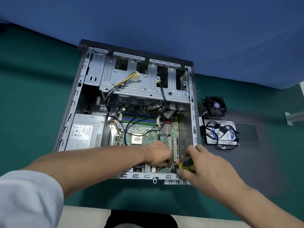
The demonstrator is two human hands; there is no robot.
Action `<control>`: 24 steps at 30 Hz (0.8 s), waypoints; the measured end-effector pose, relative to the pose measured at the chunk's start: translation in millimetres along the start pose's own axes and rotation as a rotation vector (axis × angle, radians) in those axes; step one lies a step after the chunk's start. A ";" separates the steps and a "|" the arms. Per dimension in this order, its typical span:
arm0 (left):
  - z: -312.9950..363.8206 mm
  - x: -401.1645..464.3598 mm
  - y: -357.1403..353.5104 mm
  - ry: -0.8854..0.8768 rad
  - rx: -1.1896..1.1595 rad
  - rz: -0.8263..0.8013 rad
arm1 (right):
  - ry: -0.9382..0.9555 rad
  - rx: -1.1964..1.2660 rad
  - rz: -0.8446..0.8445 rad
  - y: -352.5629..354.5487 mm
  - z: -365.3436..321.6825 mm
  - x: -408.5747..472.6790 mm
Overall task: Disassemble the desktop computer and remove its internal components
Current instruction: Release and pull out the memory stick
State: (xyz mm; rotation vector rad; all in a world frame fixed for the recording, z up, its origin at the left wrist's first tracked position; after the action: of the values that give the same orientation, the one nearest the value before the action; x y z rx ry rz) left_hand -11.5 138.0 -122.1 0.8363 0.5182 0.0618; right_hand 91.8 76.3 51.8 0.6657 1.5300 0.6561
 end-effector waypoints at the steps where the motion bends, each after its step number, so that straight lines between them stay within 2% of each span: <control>1: -0.3 0.2 -0.3 0.001 0.004 0.003 | -0.010 0.019 0.034 -0.7 -0.2 0.1; 5: -0.2 -0.6 0.9 -0.014 0.003 0.006 | 0.079 0.035 0.030 -3.5 -1.7 3.3; 9: 1.0 -0.9 0.7 -0.010 0.001 0.004 | 0.030 -0.019 0.054 -2.0 1.3 4.1; 12: 0.2 -0.9 1.0 -0.012 -0.004 -0.002 | 0.082 -0.033 0.028 -2.0 0.9 4.5; 22: -0.9 -1.1 -3.2 -0.004 0.014 -0.031 | 0.093 -0.060 0.120 1.2 3.4 7.6; 24: -0.2 -1.1 -4.9 -0.011 0.027 -0.031 | 0.148 -0.047 0.109 -0.6 3.7 8.6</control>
State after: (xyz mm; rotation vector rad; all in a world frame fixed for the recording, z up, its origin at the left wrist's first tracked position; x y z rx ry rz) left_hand -13.3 134.6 -125.3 0.8547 0.5227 0.0219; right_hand 95.0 82.3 45.4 0.6803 1.6174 0.8373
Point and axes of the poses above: each hand's wrist, its own x-axis towards the middle knuckle, its own y-axis out of the back of the hand, z = x × y, the point moved 1 cm from there along x, towards the middle knuckle, and after that the axes turned 5 degrees about -z, right-handed, at the moved point
